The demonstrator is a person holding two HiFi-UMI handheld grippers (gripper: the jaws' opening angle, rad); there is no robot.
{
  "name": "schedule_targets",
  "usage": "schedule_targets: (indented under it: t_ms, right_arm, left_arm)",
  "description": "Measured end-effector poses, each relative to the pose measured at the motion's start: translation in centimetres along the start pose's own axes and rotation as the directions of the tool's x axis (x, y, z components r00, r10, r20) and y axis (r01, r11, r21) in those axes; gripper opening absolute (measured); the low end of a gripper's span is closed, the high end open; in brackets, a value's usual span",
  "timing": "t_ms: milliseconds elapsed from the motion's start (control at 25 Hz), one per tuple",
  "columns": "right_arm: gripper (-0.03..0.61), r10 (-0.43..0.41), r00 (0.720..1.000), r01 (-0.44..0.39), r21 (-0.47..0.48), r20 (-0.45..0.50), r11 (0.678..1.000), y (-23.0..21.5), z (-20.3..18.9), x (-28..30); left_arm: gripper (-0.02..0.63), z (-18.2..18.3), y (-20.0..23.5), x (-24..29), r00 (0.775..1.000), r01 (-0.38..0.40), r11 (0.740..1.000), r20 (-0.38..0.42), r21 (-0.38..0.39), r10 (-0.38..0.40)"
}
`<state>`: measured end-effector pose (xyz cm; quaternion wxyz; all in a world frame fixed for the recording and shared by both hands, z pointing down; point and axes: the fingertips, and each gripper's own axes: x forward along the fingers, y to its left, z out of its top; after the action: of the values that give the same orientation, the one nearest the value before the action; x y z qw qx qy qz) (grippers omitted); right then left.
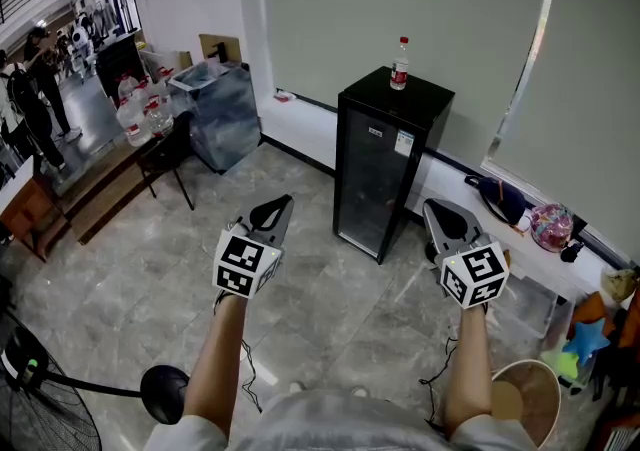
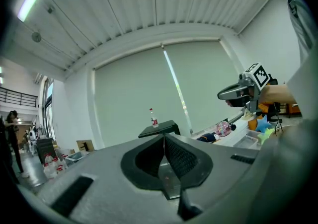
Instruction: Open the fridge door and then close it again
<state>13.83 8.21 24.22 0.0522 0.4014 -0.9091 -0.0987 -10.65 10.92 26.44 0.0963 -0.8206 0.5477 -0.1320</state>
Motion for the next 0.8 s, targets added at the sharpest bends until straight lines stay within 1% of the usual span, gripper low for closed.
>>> schedule_targets:
  t_ms: [120,200,280,360,400,440,560,800]
  right_arm:
    - [0.04,0.015,1.0,-0.015,0.002,-0.007,1.0,0.2,-0.1,-0.1]
    - [0.096,0.037,0.999,-0.037,-0.005,-0.011,0.999,0.5,-0.2,-0.1]
    - [0.164,0.075,0.997,-0.075,-0.012,-0.011,0.997,0.9,-0.4,-0.1]
    - [0.257,0.107,0.994,-0.107,-0.013,-0.003,0.994,1.3,-0.4,-0.2]
    - [0.287,0.112,0.994,-0.112,-0.013,0.003,0.994,1.2,-0.5,-0.3]
    - [0.301,0.11,0.994,-0.11,-0.014,0.006,0.994,1.0,-0.6,-0.5]
    - [0.305,0.102,0.995,-0.101,-0.02,0.003,0.995,0.1,-0.9,-0.8]
    - [0.305,0.111,0.994,-0.111,-0.037,-0.015,0.993,-2.4,-2.2,-1.2]
  left_arm:
    - [0.012,-0.1,-0.1,-0.2,1.0,0.006,1.0,0.002,-0.015,-0.006]
    - [0.027,0.0,-0.5,-0.2,1.0,0.021,0.999,0.02,-0.028,-0.021]
    - [0.177,0.2,-0.9,-0.1,0.999,0.037,0.999,0.04,-0.033,-0.035]
    - [0.226,0.4,-1.4,-0.1,0.998,0.045,0.999,0.055,-0.023,-0.043]
    - [0.246,0.4,-1.7,-0.1,0.997,0.047,0.999,0.061,-0.016,-0.046]
    - [0.255,0.4,-2.0,-0.1,0.997,0.05,0.999,0.063,-0.009,-0.049]
    - [0.256,0.2,-2.6,0.3,0.998,0.046,0.999,0.049,0.008,-0.046]
    - [0.256,-0.1,-3.7,2.2,1.0,0.012,1.0,0.022,-0.02,-0.012]
